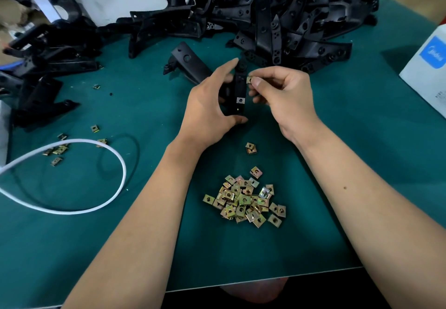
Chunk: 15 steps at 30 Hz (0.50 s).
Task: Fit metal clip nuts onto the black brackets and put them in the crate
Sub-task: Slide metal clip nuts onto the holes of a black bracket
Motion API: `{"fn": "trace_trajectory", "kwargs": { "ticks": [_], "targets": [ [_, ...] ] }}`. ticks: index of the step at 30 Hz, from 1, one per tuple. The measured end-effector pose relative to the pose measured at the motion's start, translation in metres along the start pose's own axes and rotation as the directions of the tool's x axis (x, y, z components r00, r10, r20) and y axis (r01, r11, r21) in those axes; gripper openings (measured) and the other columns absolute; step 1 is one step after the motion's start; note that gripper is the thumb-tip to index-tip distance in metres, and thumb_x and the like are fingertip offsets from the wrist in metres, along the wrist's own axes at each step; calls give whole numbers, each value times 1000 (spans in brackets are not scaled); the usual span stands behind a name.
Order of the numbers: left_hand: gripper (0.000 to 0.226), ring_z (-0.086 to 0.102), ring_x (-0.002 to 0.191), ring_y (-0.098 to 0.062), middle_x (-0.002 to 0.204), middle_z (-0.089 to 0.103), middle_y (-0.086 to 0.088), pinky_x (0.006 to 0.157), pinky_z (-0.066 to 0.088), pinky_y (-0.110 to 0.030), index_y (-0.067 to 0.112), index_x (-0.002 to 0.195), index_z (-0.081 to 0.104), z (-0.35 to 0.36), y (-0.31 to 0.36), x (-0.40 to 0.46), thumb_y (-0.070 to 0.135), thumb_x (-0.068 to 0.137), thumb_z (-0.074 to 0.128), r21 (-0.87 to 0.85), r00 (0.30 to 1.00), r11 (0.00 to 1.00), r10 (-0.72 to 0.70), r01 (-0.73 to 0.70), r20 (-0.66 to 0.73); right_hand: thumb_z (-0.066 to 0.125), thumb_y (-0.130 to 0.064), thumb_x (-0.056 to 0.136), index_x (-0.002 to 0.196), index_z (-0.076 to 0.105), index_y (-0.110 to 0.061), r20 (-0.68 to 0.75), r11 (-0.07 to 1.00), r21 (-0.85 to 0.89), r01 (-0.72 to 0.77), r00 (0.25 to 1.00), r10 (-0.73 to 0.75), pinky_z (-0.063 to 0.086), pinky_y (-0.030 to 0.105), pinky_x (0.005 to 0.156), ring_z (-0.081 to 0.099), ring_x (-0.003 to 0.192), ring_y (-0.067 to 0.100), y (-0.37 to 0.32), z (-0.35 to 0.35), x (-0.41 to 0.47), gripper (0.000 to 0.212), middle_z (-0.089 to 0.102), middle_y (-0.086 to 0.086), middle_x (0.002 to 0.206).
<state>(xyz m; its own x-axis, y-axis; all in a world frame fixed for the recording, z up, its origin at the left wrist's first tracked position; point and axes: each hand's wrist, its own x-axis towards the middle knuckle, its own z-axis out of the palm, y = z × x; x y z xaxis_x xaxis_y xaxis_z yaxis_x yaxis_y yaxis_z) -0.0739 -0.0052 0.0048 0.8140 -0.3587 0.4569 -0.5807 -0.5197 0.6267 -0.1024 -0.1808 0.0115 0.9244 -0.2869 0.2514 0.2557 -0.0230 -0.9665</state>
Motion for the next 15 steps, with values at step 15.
{"fn": "trace_trajectory", "kwargs": {
  "ticks": [15],
  "targets": [
    [113, 57, 119, -5, 121, 57, 15, 102, 51, -31, 25, 155, 42, -2, 2, 0, 28, 58, 100, 13, 1000, 1000, 25, -26, 15, 76, -4, 87, 87, 78, -14, -26, 1000, -11, 1, 1000, -1, 56, 25, 67, 72, 70, 19, 0, -1, 1, 10, 77, 9, 79]
  ]
}}
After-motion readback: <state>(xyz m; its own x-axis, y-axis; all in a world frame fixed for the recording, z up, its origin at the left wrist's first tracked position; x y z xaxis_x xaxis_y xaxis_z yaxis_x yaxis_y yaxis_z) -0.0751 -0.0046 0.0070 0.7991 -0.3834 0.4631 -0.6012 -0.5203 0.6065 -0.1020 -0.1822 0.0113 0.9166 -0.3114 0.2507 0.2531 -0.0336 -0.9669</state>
